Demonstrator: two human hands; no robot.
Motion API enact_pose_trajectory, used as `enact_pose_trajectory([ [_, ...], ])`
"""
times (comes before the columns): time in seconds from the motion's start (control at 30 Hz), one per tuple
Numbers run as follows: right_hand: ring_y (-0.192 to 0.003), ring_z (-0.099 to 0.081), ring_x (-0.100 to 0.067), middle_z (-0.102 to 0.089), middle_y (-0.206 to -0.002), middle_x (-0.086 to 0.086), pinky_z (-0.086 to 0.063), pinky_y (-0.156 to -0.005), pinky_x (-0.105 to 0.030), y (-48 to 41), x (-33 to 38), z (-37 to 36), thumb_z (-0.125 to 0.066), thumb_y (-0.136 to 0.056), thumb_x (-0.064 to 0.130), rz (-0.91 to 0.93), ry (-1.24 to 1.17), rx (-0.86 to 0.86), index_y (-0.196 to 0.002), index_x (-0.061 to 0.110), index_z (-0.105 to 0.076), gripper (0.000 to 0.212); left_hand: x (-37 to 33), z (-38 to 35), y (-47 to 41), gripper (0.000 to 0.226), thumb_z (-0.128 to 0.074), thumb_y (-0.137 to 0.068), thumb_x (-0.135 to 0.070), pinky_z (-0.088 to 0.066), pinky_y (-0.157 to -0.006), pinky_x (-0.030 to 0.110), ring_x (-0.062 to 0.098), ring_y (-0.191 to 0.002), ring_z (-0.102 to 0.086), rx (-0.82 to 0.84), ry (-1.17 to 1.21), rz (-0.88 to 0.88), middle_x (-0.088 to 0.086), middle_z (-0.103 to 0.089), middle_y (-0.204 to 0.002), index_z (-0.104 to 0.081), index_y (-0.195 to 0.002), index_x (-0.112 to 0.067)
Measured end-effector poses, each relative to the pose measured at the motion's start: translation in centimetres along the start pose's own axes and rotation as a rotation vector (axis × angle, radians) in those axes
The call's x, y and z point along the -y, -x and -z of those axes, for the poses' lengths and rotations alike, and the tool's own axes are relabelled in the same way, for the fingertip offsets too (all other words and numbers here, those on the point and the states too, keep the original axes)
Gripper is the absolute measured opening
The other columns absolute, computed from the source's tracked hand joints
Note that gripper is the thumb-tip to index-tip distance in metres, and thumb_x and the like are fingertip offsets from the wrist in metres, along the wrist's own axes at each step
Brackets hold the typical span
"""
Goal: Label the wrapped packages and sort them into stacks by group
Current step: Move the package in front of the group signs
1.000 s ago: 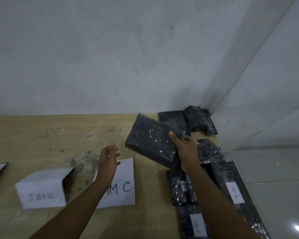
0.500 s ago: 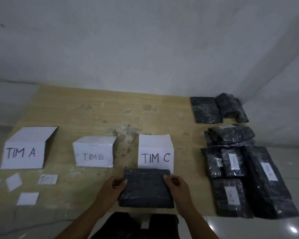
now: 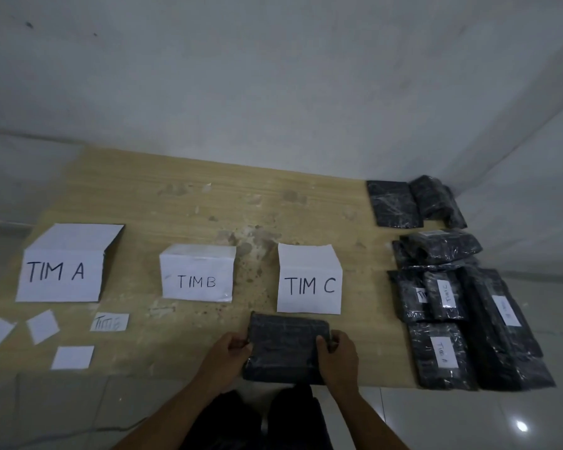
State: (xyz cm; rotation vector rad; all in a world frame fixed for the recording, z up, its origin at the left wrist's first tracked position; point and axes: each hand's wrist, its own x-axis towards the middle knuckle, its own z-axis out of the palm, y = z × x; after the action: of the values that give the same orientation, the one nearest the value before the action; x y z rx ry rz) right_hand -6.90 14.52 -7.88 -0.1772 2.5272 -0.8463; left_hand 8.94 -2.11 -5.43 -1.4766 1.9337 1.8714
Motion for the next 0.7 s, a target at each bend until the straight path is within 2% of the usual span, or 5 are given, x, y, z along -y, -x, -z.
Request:
enact_pose_trajectory([
  [0.2,-0.101,-0.053,-0.027,-0.057,-0.106,-0.007,-0.046,-0.084,-0.039,2.1,3.4,-1.7,-0.064,-0.087,0.021,0.349,0.132,-0.073,-0.106,0.013,-0.058,0.022,1.5,2.7,0.2,0.015,-0.061,-0.091,-0.019,-0.053,-0.086,0.040,0.020,-0.094,-0.063,-0.144,0.082,0.009,0.004,-0.065,-0.105,-0.061,-0.106,-0.018],
  [0.3,-0.109,-0.051,-0.024,-0.058,-0.114,-0.004,-0.042,-0.091,-0.034,3.5,6.3,-4.2,-0.056,-0.090,0.025,0.577,0.207,0.133,-0.110,0.015,-0.059,0.022,2.3,5.3,1.0,0.015,-0.059,-0.093,-0.019,-0.054,-0.087,0.044,0.024,-0.095,-0.063,-0.278,0.130,0.000,0.005,-0.064,-0.106,-0.060,-0.108,-0.019],
  [0.43,-0.126,-0.043,-0.026,-0.050,-0.134,-0.008,-0.038,-0.104,-0.036,5.9,10.6,-8.6,-0.033,-0.083,0.030,0.910,0.377,0.478,-0.124,0.011,-0.055,0.050,3.2,9.3,2.4,0.017,-0.057,-0.094,-0.021,-0.054,-0.086,0.044,0.023,-0.097,-0.061,-0.458,0.197,0.006,0.003,-0.063,-0.105,-0.059,-0.110,-0.017],
  [0.53,-0.135,-0.038,-0.029,-0.045,-0.143,-0.011,-0.035,-0.108,-0.040,7.7,13.3,-12.3,-0.041,-0.086,0.023,1.021,0.445,0.633,-0.131,0.007,-0.052,0.049,4.4,12.1,3.8,0.018,-0.056,-0.094,-0.021,-0.054,-0.084,0.043,0.021,-0.095,-0.061,-0.592,0.252,0.031,0.001,-0.062,-0.102,-0.059,-0.110,-0.017],
  [0.7,-0.147,-0.012,-0.025,-0.012,-0.160,-0.006,-0.020,-0.113,-0.045,10.7,17.4,-18.2,-0.047,-0.092,0.013,1.214,0.653,0.765,-0.146,0.011,-0.030,0.057,6.7,16.0,6.4,0.012,-0.056,-0.094,-0.020,-0.053,-0.084,0.044,0.021,-0.093,-0.062,-0.757,0.330,0.055,-0.003,-0.062,-0.096,-0.058,-0.106,-0.019],
])
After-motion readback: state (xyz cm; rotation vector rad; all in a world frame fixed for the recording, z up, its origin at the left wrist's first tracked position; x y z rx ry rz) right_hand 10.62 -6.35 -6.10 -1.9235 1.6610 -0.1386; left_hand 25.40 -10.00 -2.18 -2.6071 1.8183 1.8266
